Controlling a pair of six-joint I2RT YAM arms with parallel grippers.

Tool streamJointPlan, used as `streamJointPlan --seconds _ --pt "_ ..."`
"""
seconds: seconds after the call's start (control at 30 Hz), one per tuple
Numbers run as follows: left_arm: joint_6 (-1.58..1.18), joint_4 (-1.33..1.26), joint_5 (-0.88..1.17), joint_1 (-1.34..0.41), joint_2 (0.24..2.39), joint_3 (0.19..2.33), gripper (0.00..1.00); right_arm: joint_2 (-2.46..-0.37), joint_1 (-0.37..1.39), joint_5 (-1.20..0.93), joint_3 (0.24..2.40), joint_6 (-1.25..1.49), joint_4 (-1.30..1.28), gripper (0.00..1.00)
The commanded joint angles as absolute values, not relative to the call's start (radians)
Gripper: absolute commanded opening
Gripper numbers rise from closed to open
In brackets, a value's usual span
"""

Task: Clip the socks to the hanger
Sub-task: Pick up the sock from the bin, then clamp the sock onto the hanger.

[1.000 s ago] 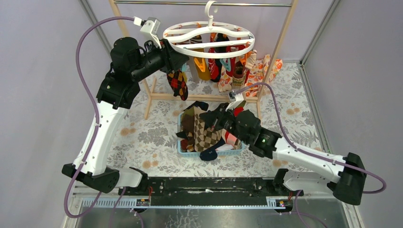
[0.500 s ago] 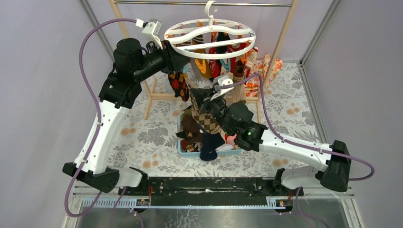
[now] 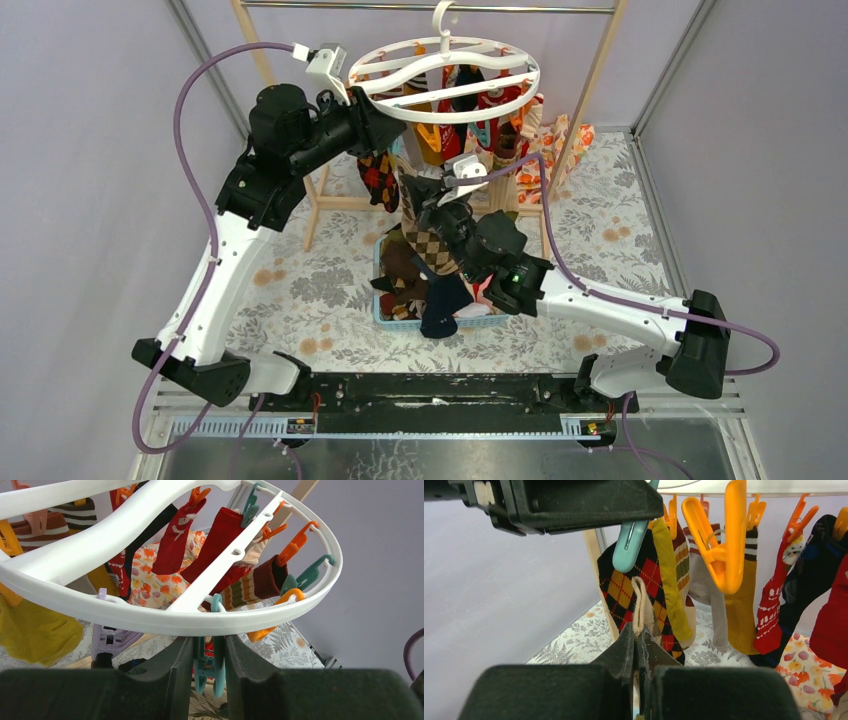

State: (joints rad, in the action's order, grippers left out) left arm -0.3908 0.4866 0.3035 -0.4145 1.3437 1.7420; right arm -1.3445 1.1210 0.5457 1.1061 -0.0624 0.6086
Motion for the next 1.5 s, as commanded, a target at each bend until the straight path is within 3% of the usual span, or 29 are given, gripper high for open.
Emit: streamJointPlan --seconds 0.0,0.13,0.5,0.67,0.97,1.47 --pt "-0.389 0.424 0.264 -0.432 1.361 1.759 0.02 -1.337 1.132 0.578 1.164 -0.047 0.685 0.00" --pt "-0.395 0.431 0.272 -0.442 1.378 1.793 0.02 -1.303 1.125 0.517 1.147 0.011 0.654 0.00" --pt "-0.454 0.370 0.450 -0.454 1.394 1.792 0.00 -1.174 0.884 -0.061 1.028 0.373 0.590 0.00" --pt "-0.474 0.323 0.499 -0.452 1.366 1.763 0.01 -1.199 0.833 -0.217 1.026 0.436 0.616 0.00" --pt "-0.490 0.297 0.539 -0.422 1.341 1.732 0.01 -1.243 0.769 -0.328 1.012 0.555 0.751 0.00" --pt "-0.523 0.262 0.613 -0.406 1.336 1.700 0.00 -1.275 0.728 -0.330 1.029 0.607 0.823 0.00"
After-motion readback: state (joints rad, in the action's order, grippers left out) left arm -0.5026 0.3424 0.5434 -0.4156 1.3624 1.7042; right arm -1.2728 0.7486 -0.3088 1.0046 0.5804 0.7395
